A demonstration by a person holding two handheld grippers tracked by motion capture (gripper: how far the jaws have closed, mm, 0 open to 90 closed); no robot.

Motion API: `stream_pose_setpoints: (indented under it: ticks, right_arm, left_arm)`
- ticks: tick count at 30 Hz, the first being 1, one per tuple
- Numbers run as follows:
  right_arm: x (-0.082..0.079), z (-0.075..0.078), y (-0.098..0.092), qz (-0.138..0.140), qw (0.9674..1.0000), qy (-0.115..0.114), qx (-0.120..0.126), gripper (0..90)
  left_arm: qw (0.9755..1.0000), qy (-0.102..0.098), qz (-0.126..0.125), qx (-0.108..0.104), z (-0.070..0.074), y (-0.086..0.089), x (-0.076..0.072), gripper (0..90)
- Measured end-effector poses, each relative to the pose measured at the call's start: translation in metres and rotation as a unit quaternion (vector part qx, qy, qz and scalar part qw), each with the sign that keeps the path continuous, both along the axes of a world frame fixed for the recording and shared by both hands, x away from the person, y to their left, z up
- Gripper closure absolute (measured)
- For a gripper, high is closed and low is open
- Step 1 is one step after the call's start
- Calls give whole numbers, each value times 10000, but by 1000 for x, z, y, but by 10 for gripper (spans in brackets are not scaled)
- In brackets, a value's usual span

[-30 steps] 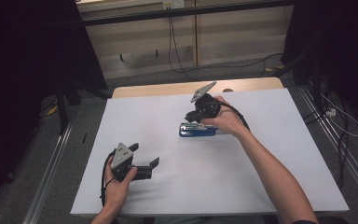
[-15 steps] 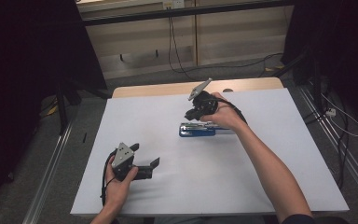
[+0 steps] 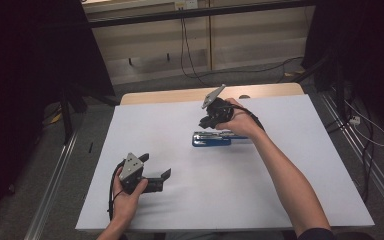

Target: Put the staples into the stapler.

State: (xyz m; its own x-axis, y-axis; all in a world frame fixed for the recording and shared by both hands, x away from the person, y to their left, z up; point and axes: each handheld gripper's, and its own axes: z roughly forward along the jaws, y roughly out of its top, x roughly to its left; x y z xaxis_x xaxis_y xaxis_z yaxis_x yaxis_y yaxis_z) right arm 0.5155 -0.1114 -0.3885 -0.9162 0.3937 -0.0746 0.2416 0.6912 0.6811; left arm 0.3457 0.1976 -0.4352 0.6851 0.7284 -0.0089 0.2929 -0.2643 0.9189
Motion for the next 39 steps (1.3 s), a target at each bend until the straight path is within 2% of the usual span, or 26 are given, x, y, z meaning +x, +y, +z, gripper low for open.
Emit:
stream_pose_setpoints:
  ticks: [6,15,21,26,39]
  right_arm:
    - [1,-2,1,225,9996,-78,-147,794]
    - [1,-10,6,506,9985,-25,-196,794]
    - [2,-14,9,596,9980,3,-221,794]
    - [5,-16,5,501,9985,45,-203,794]
    - [5,-21,9,674,9974,139,-232,794]
  left_arm:
    - [10000,3,0,-5,0,0,0,36]
    - [10000,16,0,-24,0,0,0,36]
    - [10000,13,-3,-32,0,0,0,36]
    - [10000,16,-11,-8,0,0,0,36]
    - [10000,25,3,-36,0,0,0,36]
